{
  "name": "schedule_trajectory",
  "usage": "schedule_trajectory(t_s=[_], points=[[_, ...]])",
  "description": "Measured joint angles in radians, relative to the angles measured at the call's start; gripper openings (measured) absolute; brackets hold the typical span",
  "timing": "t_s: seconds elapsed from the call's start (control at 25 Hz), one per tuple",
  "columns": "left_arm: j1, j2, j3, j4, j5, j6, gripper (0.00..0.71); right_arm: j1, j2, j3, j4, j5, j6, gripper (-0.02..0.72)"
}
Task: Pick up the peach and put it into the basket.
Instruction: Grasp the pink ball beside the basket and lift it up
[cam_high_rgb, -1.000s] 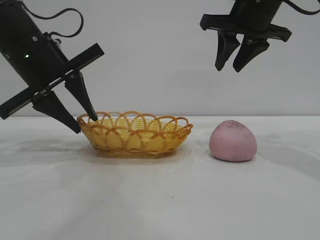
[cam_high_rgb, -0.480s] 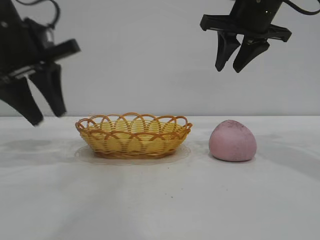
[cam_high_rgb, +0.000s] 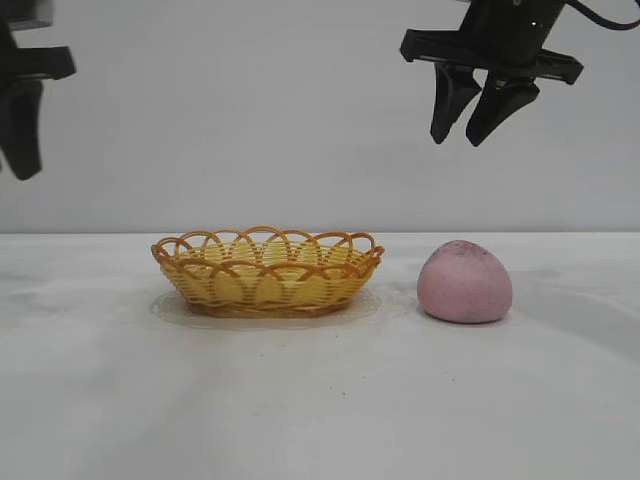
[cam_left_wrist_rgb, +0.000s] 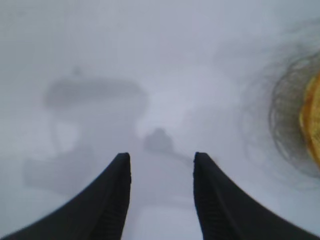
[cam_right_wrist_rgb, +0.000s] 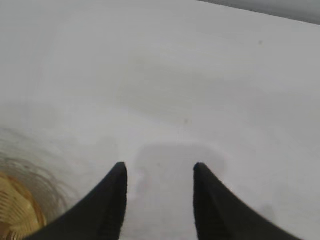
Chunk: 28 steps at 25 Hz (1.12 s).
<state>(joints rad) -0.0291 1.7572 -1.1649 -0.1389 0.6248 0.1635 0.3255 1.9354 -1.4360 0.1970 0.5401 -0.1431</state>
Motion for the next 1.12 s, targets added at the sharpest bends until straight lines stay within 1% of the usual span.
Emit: schedule_trajectory(t_s=[0.08,0.16,0.2,0.36,0.44,0.52,0.64,0.76,0.88,1.04,1.12], points=[[0.039,-0.025,0.000,0.000,0.018,-0.002,0.243,0.000,0.000,0.000,0.006,0.006,-0.011,0.269],[0.059,-0.094,0.004,0.002,0.029,-0.004,0.243,0.000,0.000,0.000,0.015,0.008,-0.019,0.269],[0.063,-0.136,0.004,0.002,0.034,-0.010,0.243,0.000,0.000,0.000,0.018,0.010,-0.024,0.269],[0.063,-0.387,0.004,0.031,0.080,-0.037,0.243,0.000,0.000,0.000,0.026,0.021,-0.028,0.269],[0.063,-0.517,0.009,0.051,0.130,-0.051,0.243,0.000,0.002,0.000,0.030,0.023,-0.028,0.269],[0.063,-0.629,0.047,0.067,0.176,-0.056,0.243,0.000,0.010,0.000,0.032,0.025,-0.029,0.269],[0.063,-0.783,0.163,0.091,0.246,-0.058,0.243,0.000,0.024,0.000,0.037,0.028,-0.029,0.269],[0.063,-0.919,0.324,0.104,0.300,-0.066,0.243,0.000,0.025,0.000,0.040,0.034,-0.029,0.269],[0.063,-1.050,0.458,0.104,0.344,-0.081,0.243,0.000,0.025,0.000,0.040,0.036,-0.029,0.269],[0.063,-1.218,0.587,0.105,0.386,-0.083,0.243,0.000,0.025,0.000,0.040,0.047,-0.029,0.269],[0.063,-1.298,0.633,0.105,0.399,-0.083,0.243,0.000,0.025,0.000,0.040,0.051,-0.030,0.269]])
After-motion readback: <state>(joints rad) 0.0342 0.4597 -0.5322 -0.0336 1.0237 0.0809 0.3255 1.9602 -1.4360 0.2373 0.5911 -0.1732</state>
